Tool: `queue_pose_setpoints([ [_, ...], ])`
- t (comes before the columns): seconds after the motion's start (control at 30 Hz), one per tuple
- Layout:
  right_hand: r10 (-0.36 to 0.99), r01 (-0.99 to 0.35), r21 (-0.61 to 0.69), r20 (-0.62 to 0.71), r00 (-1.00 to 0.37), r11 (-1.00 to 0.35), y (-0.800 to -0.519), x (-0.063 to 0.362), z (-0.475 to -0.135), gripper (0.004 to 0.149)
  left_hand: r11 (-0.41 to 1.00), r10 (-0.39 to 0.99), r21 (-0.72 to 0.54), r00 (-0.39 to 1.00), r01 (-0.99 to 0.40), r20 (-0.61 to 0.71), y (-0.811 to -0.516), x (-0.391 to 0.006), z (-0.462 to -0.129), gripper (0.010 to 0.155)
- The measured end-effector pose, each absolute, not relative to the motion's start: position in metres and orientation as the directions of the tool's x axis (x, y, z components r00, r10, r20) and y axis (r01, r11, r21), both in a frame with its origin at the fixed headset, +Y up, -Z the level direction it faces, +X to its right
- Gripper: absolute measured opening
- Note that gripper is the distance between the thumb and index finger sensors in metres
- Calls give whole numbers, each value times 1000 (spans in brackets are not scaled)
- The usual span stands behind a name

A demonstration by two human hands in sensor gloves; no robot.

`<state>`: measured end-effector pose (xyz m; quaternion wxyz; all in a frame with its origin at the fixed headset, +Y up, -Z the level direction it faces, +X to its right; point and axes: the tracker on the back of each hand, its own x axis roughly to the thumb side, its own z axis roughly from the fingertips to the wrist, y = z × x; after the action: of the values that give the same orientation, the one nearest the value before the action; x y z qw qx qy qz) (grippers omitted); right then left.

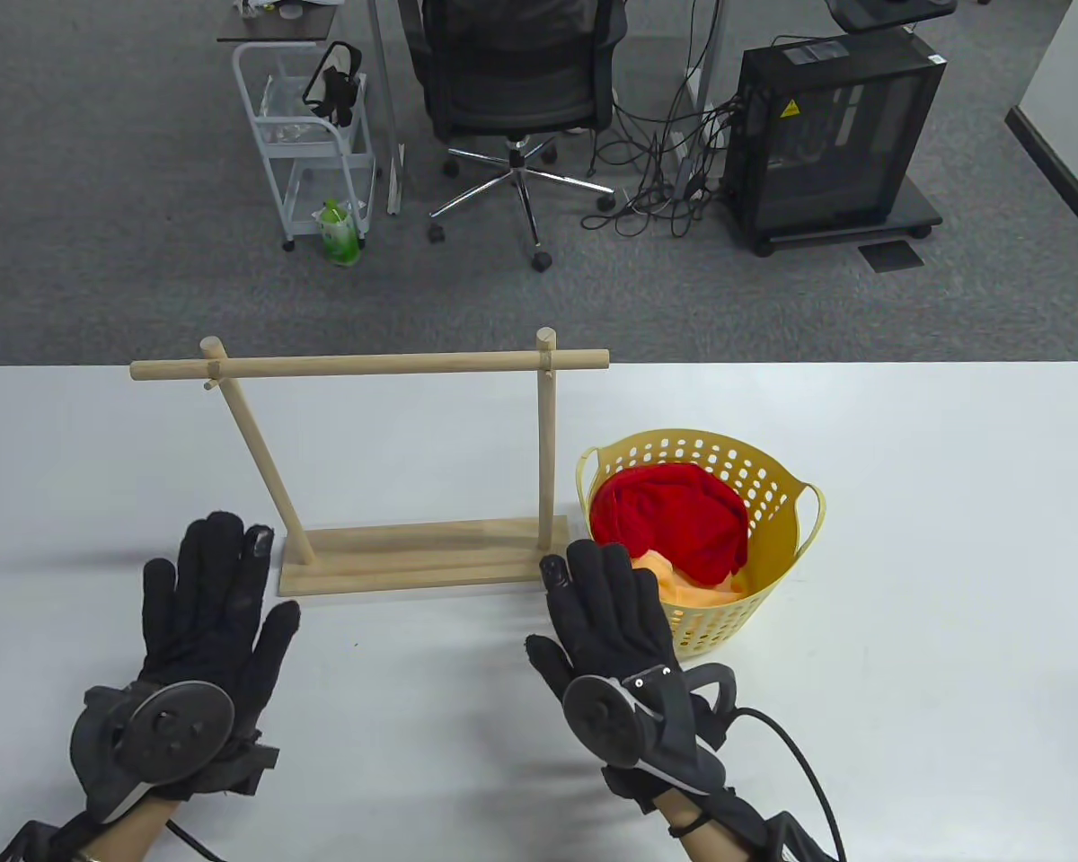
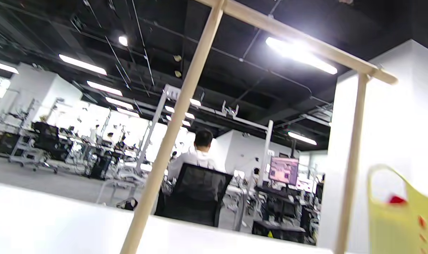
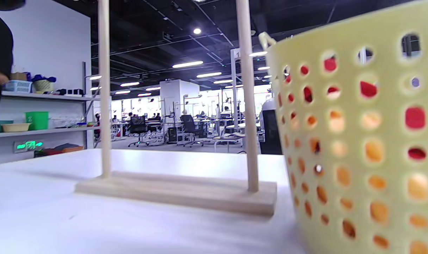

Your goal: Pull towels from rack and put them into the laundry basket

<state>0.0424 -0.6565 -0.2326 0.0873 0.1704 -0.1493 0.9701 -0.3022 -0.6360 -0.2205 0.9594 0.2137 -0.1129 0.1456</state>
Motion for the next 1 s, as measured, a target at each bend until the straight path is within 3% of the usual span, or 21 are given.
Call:
queue_pose_setpoints([
  [0.2,141,-215,-175,359,-922,-961,-695,33,-221,71,915,219,268,929,-302,300,-685,-297,-208,68],
  [0.4,139,-200,-139,358,-923,-970,-712,33,-217,71,946,163,217,931,-242,327,-711,-291,-202,68],
  [0.63,121,-180,-129,370,-921,-975,-723,32,-217,72,965,193,101,913,-244,359,-728,-292,-210,69],
  [1.0,147,-199,-97,386,-911,-975,-725,31,-216,72,975,187,52,919,-218,346,-738,-291,-214,69],
])
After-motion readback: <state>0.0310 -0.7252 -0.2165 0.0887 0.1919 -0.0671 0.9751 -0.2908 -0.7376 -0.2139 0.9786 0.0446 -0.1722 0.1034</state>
